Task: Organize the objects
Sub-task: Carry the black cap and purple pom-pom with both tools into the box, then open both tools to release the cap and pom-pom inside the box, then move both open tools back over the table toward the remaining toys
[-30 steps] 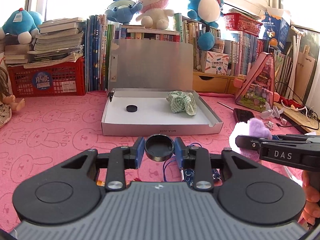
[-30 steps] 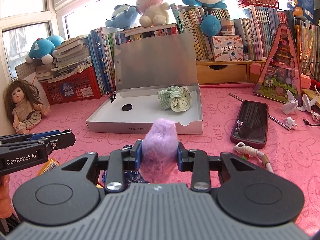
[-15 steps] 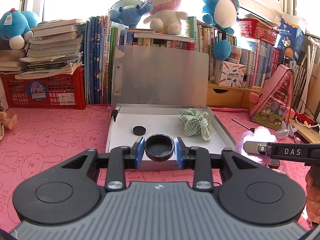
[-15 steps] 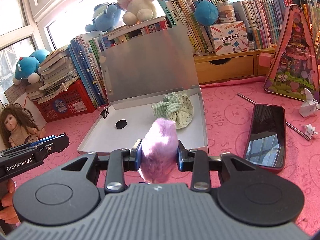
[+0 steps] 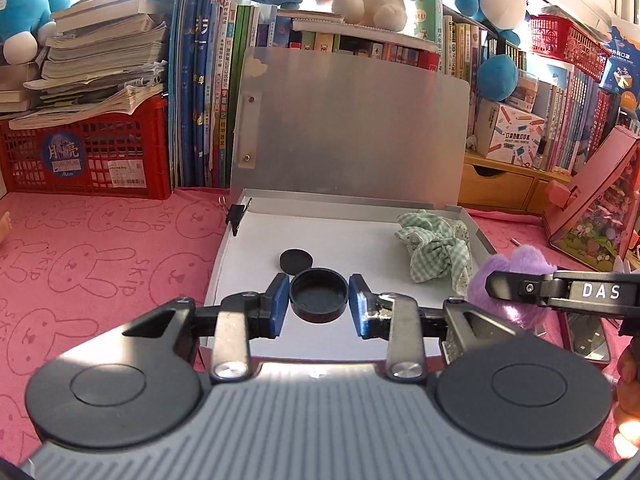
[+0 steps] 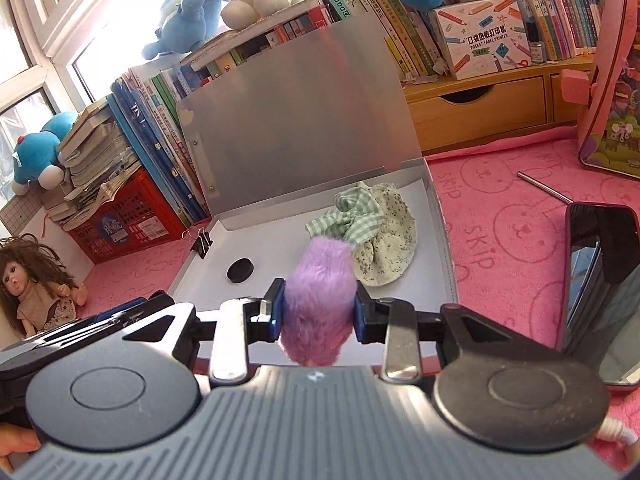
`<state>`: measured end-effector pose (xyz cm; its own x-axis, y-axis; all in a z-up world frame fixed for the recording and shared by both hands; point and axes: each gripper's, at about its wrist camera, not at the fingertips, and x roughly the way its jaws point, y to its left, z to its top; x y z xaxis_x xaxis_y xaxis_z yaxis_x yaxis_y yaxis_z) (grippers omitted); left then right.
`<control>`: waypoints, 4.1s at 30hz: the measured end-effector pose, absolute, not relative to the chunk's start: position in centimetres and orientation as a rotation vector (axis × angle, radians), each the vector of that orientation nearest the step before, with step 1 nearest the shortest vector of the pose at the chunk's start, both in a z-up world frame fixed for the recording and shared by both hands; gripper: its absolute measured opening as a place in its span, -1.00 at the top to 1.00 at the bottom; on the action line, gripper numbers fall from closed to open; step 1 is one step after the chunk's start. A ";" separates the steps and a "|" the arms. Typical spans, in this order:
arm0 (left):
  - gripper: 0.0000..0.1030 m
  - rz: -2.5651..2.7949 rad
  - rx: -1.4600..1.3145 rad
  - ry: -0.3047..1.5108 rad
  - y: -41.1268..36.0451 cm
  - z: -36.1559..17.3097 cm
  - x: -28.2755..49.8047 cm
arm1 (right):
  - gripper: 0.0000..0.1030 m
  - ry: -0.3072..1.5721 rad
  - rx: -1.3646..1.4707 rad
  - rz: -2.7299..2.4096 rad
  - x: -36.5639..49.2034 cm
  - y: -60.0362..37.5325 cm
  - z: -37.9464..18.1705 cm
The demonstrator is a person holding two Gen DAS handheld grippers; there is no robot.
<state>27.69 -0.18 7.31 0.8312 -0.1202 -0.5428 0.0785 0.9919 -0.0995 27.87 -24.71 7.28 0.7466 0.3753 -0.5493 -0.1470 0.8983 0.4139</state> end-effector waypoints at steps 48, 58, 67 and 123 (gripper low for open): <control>0.27 -0.007 0.021 0.724 -2.2 1.3 38.8 | 0.26 0.786 0.398 0.253 35.3 -24.5 2.4; 0.26 -0.022 0.034 0.716 -2.0 1.2 39.3 | 0.03 0.783 0.388 0.233 35.7 -24.3 2.3; -0.26 -0.042 0.015 0.701 -1.7 2.0 37.7 | -0.25 0.761 0.376 0.230 34.1 -24.2 3.7; -0.72 -0.223 0.052 0.329 -0.4 1.6 1.2 | -0.79 0.449 0.058 0.172 4.9 -25.7 1.2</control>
<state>1.24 -0.36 1.62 0.9219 -0.2088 -0.3263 0.2257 0.9741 0.0144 4.89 -25.70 1.24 0.8869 0.1779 -0.4263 -0.1522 0.9839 0.0940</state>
